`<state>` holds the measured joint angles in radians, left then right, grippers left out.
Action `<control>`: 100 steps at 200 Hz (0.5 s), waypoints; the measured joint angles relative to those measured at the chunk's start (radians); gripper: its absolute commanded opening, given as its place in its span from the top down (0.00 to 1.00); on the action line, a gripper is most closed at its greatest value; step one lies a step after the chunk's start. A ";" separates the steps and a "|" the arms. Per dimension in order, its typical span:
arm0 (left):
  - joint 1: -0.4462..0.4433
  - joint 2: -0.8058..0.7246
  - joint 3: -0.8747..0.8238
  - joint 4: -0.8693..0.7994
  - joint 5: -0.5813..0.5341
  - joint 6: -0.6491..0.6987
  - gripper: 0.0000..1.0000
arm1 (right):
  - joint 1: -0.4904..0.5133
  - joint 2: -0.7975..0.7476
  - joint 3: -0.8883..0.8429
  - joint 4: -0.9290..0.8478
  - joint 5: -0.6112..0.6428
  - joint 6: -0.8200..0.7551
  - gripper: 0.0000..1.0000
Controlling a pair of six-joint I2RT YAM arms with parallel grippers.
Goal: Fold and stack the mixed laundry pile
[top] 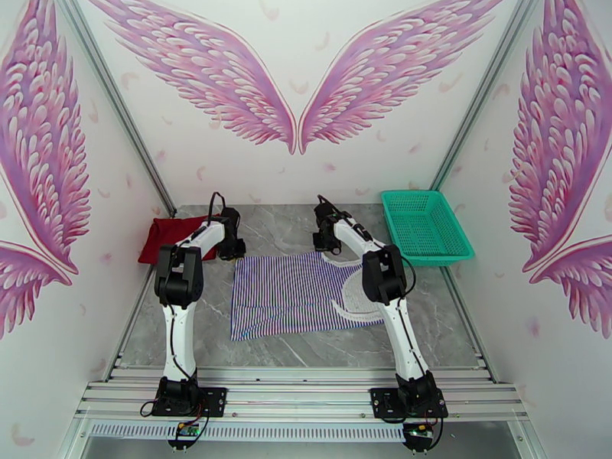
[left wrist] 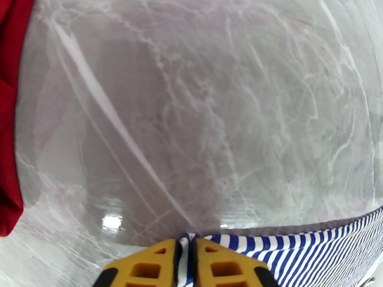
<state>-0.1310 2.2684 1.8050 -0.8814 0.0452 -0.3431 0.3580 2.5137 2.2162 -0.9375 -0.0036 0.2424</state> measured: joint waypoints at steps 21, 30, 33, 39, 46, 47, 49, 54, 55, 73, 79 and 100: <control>0.000 0.000 0.005 -0.012 0.002 0.012 0.64 | 0.000 0.000 0.002 -0.004 -0.001 0.001 0.86; 0.000 0.000 0.009 -0.018 -0.002 0.013 0.61 | 0.000 0.000 0.002 -0.007 -0.002 0.005 0.85; 0.000 0.000 0.010 -0.022 -0.002 0.012 0.60 | 0.000 0.000 0.002 -0.008 -0.002 0.005 0.84; 0.000 0.000 0.014 -0.030 -0.007 0.016 0.59 | 0.000 -0.001 0.002 -0.009 -0.005 0.009 0.83; 0.000 0.000 0.020 -0.042 -0.010 0.019 0.57 | 0.000 -0.002 0.002 -0.010 -0.008 0.015 0.81; 0.000 0.000 0.021 -0.042 -0.010 0.020 0.56 | 0.000 -0.002 0.002 -0.010 -0.008 0.017 0.81; 0.000 0.000 0.022 -0.046 -0.012 0.025 0.56 | 0.000 -0.002 0.002 -0.010 -0.010 0.020 0.80; 0.000 0.000 0.025 -0.050 -0.013 0.025 0.55 | 0.000 -0.003 0.002 -0.013 -0.012 0.023 0.79; 0.000 0.000 0.026 -0.052 -0.013 0.027 0.55 | 0.000 -0.004 0.002 -0.014 -0.014 0.027 0.78; 0.000 0.000 0.038 -0.062 -0.015 0.030 0.54 | -0.003 -0.008 0.001 -0.019 -0.030 0.034 0.76; 0.000 0.000 0.042 -0.063 -0.015 0.029 0.54 | -0.003 -0.010 0.001 -0.020 -0.035 0.038 0.76; -0.001 0.000 0.047 -0.063 -0.012 0.029 0.56 | -0.004 -0.022 0.001 -0.021 -0.053 0.049 0.77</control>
<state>-0.1318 2.2684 1.8523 -0.9440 0.0334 -0.3138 0.3542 2.4920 2.2173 -0.9581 -0.0570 0.2913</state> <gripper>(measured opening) 0.454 0.232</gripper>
